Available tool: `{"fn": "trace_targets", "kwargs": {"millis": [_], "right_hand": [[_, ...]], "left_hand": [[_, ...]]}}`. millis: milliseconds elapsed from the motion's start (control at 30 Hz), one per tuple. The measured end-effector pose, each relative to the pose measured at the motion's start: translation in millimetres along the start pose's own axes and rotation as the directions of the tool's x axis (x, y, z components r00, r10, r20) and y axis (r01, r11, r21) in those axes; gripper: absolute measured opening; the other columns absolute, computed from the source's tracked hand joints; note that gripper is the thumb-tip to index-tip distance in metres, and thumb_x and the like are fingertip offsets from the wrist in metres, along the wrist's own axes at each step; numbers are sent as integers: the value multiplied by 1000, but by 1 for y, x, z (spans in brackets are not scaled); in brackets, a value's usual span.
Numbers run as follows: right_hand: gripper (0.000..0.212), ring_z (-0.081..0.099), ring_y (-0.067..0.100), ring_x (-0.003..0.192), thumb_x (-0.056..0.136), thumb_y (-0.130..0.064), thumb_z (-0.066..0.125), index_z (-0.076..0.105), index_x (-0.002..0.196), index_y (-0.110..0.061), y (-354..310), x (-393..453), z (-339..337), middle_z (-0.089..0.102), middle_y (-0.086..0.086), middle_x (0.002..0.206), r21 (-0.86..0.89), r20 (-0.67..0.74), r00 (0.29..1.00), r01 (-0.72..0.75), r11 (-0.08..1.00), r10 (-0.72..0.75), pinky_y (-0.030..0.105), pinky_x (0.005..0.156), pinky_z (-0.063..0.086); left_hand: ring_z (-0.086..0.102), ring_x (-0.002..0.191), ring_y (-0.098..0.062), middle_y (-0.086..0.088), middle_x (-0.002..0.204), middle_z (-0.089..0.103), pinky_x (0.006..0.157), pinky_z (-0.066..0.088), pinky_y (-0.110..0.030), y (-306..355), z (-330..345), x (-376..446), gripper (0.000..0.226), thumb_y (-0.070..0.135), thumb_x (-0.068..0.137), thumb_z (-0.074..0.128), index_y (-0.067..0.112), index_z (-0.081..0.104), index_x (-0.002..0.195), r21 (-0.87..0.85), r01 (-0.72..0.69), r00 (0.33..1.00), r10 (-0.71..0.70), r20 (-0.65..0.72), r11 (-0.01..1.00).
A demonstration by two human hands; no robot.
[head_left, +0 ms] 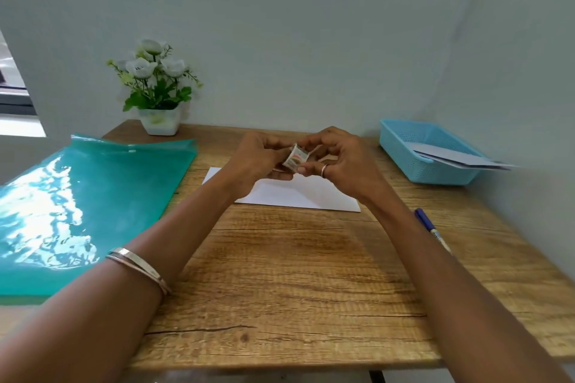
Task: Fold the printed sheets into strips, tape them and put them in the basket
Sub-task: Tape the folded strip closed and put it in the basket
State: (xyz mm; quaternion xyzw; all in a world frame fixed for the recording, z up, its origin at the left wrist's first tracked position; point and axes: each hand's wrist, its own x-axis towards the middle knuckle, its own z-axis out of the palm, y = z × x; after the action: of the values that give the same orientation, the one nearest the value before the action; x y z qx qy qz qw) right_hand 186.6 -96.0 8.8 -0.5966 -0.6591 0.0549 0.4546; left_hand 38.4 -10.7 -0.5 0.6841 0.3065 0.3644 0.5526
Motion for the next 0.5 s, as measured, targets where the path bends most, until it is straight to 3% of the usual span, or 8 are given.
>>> {"fn": "trace_targets", "kwargs": {"millis": [133, 300, 433, 500], "right_hand": [[35, 67, 16, 81, 64, -15, 86, 74, 97, -14, -1, -1, 2, 71, 4, 96, 100, -47, 997, -51, 994, 56, 30, 72, 58], [32, 66, 8, 74, 64, -6, 84, 71, 91, -16, -2, -2, 2, 72, 5, 89, 274, -27, 987, -147, 950, 161, 21, 66, 57], [38, 62, 9, 76, 63, -6, 85, 70, 97, -12, 2, 0, 3, 68, 0, 86, 313, -130, 975, -133, 940, 181, 27, 74, 58], [45, 59, 7, 77, 64, -4, 84, 67, 105, -12, 5, 0, 3, 65, 3, 91, 270, -179, 973, -92, 958, 144, 24, 75, 57]], "left_hand": [[72, 78, -22, -12, 93, 74, 67, 61, -35, -1, -1, 2, 18, 7, 86, 65, 4, 72, 102, -23, -17, 999, 17, -28, 1000], [73, 81, -27, -16, 96, 72, 71, 61, -38, -1, -1, 1, 22, 2, 83, 67, 1, 68, 104, -87, -44, 998, 40, -38, 995], [72, 84, -31, -18, 97, 71, 71, 61, -40, 3, 1, 0, 21, 8, 88, 63, -4, 62, 104, -201, -66, 997, 55, -61, 977], [71, 88, -29, -16, 99, 72, 75, 60, -39, 4, 0, 1, 25, 17, 90, 61, -4, 65, 103, -194, -71, 997, 70, -9, 978]]}}
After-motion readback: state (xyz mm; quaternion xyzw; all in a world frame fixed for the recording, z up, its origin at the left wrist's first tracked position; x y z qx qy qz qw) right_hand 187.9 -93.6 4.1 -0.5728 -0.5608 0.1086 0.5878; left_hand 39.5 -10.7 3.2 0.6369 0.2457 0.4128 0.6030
